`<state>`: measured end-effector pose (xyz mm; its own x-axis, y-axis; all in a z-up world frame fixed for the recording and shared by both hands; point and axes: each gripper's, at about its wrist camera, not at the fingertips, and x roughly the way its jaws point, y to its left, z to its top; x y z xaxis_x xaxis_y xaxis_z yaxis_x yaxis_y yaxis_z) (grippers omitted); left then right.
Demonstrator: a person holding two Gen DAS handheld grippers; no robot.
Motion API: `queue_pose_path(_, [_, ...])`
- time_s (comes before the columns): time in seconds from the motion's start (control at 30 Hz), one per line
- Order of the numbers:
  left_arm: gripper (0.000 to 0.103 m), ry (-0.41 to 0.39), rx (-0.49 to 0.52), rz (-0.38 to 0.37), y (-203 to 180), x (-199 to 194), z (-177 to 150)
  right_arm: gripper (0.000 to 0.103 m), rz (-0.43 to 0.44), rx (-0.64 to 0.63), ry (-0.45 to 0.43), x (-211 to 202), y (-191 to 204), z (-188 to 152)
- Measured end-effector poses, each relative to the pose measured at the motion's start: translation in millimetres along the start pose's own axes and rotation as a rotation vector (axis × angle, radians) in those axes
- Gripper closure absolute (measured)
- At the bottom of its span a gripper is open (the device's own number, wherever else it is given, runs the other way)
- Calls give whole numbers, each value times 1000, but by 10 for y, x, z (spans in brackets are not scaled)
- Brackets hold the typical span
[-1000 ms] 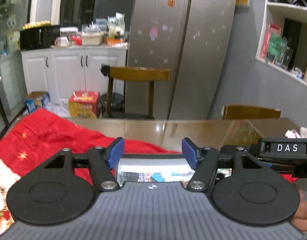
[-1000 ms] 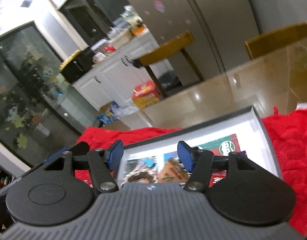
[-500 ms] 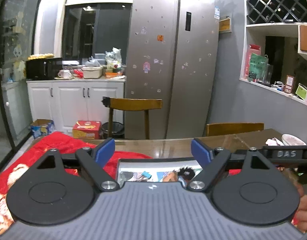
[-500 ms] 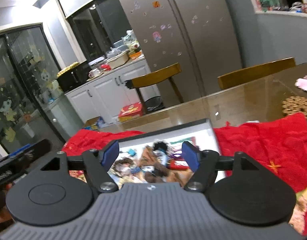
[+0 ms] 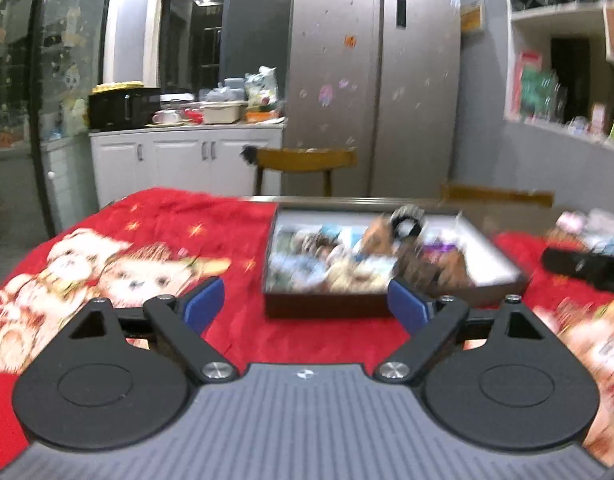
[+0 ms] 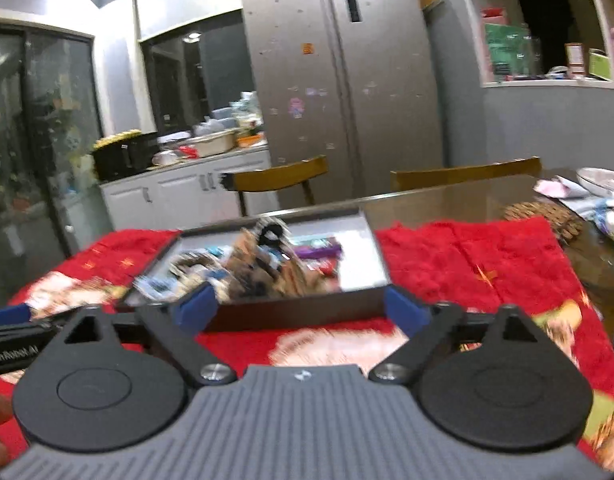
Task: Organize objects
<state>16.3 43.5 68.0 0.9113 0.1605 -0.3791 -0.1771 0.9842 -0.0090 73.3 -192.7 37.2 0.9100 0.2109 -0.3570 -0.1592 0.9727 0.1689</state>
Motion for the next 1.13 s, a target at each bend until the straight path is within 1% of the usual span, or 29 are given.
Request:
queue_pose_path(0.03, [12, -8, -6, 44, -21, 21, -111, 0, -18, 4, 18, 40, 1, -62])
queue_pose_path(0.07, [12, -9, -3, 66, -30, 32, -206, 0, -32, 4, 56, 75, 2, -83])
queue_pose_path(0.1, [12, 0, 16, 70, -48, 50, -268, 0, -21, 5, 60, 75, 16, -122])
queue_pose_path(0.13, [12, 14, 41, 59, -72, 72, -314, 0, -8, -3, 41, 63, 37, -164])
queue_pose_path(0.17, [12, 34, 57, 45, -94, 91, -355, 0, -20, -33, 26, 57, 86, -194])
queue_pose_path(0.23, [12, 62, 59, 25, -126, 123, -421, 0, -44, -128, -3, 52, 204, -250])
queue_pose_path(0.3, [12, 78, 60, 5, -159, 165, -433, 0, -59, -206, -22, 54, 305, -283])
queue_pose_path(0.37, [12, 93, 78, 0, -170, 201, -394, 0, -81, -238, -39, 44, 376, -348])
queue_pose_path(0.43, [12, 109, 79, 1, -162, 212, -394, 0, -88, -238, -37, 58, 383, -362])
queue_pose_path(0.6, [12, 137, 33, -4, -107, 200, -381, 0, -77, -177, 51, 157, 254, -371])
queue_pose_path(0.83, [12, 157, 20, -10, -102, 202, -384, 0, -69, -114, 137, 273, 156, -395])
queue_pose_path(1.13, [12, 150, 24, -13, -112, 195, -385, 0, -71, -105, 149, 274, 146, -394])
